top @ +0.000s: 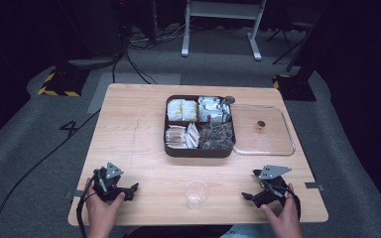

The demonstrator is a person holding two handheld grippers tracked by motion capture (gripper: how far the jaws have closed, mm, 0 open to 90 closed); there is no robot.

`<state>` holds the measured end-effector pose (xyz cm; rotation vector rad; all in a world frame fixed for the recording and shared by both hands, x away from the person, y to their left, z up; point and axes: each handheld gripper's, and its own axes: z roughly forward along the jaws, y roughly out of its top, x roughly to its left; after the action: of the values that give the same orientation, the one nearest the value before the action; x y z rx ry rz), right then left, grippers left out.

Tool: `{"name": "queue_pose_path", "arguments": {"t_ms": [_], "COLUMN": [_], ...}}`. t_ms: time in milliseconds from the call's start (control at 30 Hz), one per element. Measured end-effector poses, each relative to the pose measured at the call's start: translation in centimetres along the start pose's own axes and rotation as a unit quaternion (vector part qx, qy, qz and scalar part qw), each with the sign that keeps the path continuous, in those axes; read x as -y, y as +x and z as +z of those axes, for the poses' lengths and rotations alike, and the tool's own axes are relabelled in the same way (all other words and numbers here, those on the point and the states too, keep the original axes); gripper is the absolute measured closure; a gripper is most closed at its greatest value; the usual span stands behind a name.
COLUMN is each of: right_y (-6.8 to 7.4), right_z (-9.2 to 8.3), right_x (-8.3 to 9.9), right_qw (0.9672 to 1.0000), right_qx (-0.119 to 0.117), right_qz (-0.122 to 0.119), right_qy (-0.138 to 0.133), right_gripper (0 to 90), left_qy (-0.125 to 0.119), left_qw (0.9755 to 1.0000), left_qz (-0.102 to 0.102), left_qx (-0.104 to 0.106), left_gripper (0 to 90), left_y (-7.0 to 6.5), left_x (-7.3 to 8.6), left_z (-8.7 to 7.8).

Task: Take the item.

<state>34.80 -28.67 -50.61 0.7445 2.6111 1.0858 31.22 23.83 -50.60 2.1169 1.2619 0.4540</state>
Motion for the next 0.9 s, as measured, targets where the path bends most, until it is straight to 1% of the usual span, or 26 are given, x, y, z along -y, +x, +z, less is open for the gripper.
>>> {"name": "queue_pose_path", "arguments": {"t_ms": [233,267,500,533,667,733,767,800,833,900], "right_y": [-0.02,-0.4,-0.2,-0.19,-0.09,-0.08,-0.06,-0.06,-0.03,-0.01], "right_z": [-0.08,0.11,0.13,0.13,0.17,0.18,0.18,0.18,0.18,0.17], "right_x": [0.07,-0.13,-0.13,-0.14,-0.16,-0.17,-0.17,-0.17,-0.17,-0.16], "right_qw": [1.0,1.0,0.9999,0.9999,0.9999,0.9998,0.9998,0.9998,0.9998,0.9998], "right_qx": [0.002,0.001,0.008,0.009,0.012,0.013,0.013,0.013,0.014,0.015], "right_qz": [0.001,0.001,0.009,0.009,0.012,0.012,0.012,0.012,0.014,0.015], "right_qy": [0.0,0.001,0.0,0.0,-0.001,0.0,0.0,0.0,0.0,0.0], "right_gripper": [0.2,0.1,0.4,0.4,0.2,0.2,0.2,0.2,0.2,0.3], "left_qy": [0.0,0.002,0.002,0.002,0.001,-0.001,-0.001,-0.006,-0.011,-0.002], "left_qw": [1.0,1.0,1.0,1.0,1.0,1.0,1.0,1.0,0.9999,1.0], "left_qz": [-0.001,-0.002,0.0,-0.002,0.001,0.001,0.001,0.0,-0.002,-0.002], "left_qx": [0.0,-0.003,-0.001,-0.002,-0.001,-0.002,-0.002,-0.001,-0.004,-0.004], "left_gripper": [1.2,0.6,0.0,0.0,0.1,1.8,4.2,4.2,17.5,24.6], "left_y": [0.0,0.0,0.03,-0.03,-0.3,-0.38,-0.38,-0.39,-0.44,-0.56], "left_x": [0.0,-0.05,-0.09,-0.07,-0.08,-0.13,-0.13,-0.12,-0.18,-0.47], "left_z": [0.0,0.05,0.09,0.1,0.11,0.08,0.08,0.02,-0.15,-0.46]}}
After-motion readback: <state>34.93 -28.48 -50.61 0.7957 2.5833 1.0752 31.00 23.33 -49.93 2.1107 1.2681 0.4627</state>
